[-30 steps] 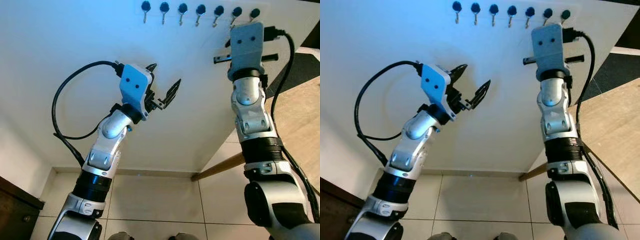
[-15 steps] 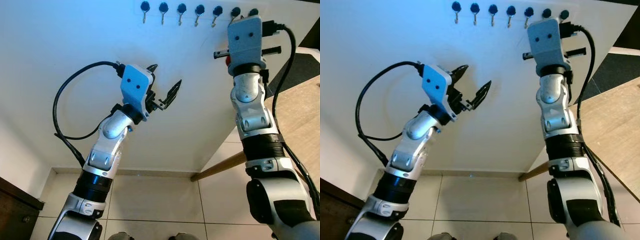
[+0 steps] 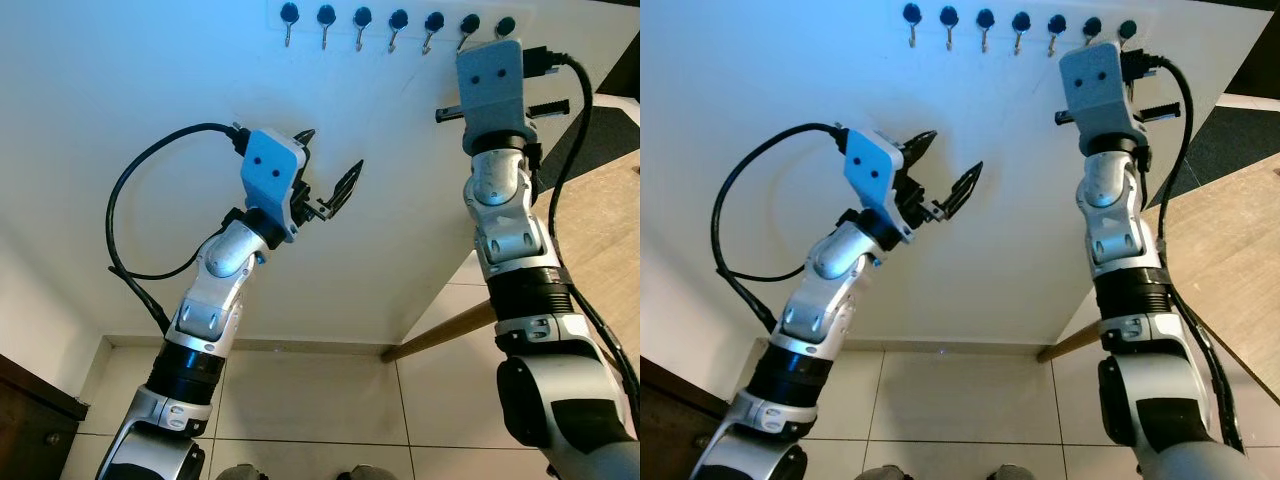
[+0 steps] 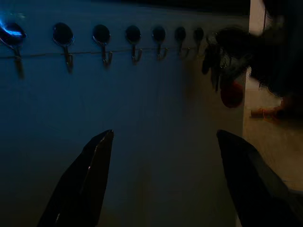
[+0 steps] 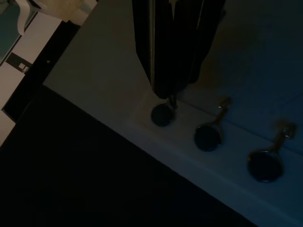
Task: Hang keys on a hook
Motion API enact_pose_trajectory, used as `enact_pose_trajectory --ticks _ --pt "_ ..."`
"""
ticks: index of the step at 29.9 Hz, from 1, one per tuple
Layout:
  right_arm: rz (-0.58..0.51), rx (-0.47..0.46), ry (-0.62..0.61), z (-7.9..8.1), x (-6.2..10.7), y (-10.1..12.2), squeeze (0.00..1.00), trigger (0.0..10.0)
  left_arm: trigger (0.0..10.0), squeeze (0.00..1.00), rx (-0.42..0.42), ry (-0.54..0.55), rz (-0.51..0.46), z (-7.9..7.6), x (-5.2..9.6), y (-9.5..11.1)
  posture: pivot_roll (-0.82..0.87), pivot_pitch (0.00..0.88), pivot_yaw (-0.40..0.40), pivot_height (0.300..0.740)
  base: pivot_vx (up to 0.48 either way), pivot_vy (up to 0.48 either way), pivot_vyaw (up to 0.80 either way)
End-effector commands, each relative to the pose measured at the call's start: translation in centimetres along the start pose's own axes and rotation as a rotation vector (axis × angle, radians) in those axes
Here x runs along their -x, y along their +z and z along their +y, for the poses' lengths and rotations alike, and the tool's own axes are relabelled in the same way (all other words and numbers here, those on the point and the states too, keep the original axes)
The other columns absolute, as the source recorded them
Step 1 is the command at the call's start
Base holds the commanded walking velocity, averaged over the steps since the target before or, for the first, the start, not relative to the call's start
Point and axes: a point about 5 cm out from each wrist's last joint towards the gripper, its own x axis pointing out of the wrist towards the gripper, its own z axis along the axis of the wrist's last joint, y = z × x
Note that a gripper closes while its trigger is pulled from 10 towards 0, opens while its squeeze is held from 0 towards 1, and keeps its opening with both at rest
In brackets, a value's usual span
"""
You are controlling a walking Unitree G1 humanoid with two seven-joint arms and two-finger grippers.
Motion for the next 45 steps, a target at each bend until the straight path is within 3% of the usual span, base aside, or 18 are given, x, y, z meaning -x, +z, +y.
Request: enact_pose_trajectory --ticks 1,12,21,28,45 --pt "0.006 -0.001 -0.024 -0.5 -0.3 -0.1 0.00 10.0 10.0 0.00 0.026 -0.026 -0.078 -0.5 -0.5 1.2 0.02 0.072 -0.060 0.740 0.000 0.000 0.00" --pt "0.006 0.015 -0.011 -0.5 -0.7 -0.1 0.00 10.0 10.0 0.00 0.083 -0.134 -0.116 -1.9 -0.8 2.0 0.02 0.077 -0.058 0.740 0.000 0.000 0.00" --pt "0.000 0.025 0.015 -0.2 -1.1 -0.1 0.00 10.0 10.0 0.00 0.078 -0.146 -0.117 -2.0 -0.9 2.0 0.02 0.077 -0.057 0.740 0.000 0.000 0.00" --pt "0.003 0.041 0.127 1.4 -1.4 0.0 0.00 10.0 10.0 0.00 0.076 -0.137 -0.116 -1.8 -0.9 2.0 0.03 0.079 -0.059 0.740 0.000 0.000 0.00" --pt "-0.002 0.057 0.249 3.3 -1.3 0.4 0.00 10.0 10.0 0.00 0.075 -0.135 -0.107 -1.8 -0.7 1.9 0.03 0.081 -0.061 0.740 0.000 0.000 0.00"
